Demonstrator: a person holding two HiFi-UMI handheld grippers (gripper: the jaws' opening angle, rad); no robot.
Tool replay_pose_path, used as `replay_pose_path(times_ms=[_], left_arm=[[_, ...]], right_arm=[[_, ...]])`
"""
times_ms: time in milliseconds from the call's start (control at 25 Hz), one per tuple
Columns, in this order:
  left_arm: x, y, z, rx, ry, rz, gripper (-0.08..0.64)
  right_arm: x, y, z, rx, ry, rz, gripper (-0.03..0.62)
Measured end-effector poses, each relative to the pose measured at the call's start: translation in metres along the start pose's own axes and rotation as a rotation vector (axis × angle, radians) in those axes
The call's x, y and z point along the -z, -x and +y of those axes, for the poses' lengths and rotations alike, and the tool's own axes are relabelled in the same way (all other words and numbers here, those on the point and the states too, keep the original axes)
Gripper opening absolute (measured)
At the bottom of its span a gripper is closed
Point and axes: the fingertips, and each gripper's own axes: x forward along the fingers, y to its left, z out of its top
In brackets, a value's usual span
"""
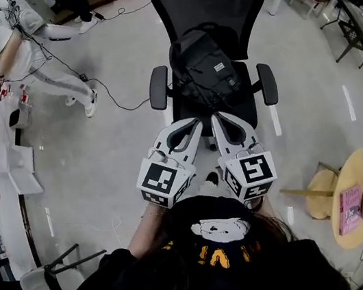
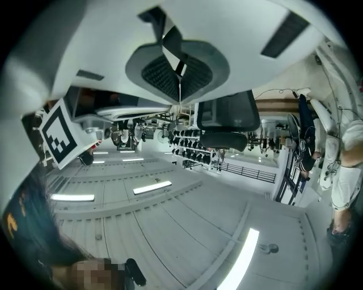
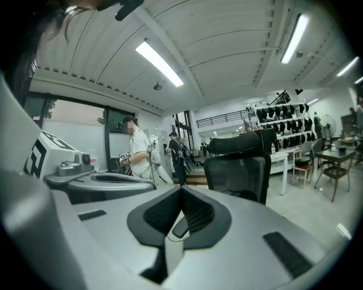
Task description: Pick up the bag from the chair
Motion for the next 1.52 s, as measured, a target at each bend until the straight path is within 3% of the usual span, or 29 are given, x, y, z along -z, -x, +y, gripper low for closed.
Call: replay_pose_path(times_ms=[600, 960, 1280, 1520], left_arm=[[0.01, -0.006, 0.004, -0.104, 0.015, 0.07, 0.009], [0.009, -0.045, 0.016, -0.051, 0.001, 0.066, 0.009], [0.004, -0.105, 0.063, -0.023, 0.004, 0.049, 0.009], [0.001, -0.151, 0.119, -0.043, 0.034, 0.057, 0.009]], right_arm=[[0.008, -0.018, -0.013, -0.105, -0.035, 0.023, 0.003], [0.006, -0.035, -0.048, -0.051, -0.033, 0.017, 0.003], [0.003, -0.092, -0.093, -0.026, -0.007, 0.049, 0.003], [0.002, -0.158, -0.125, -0.03, 0.002, 0.098, 0.003]])
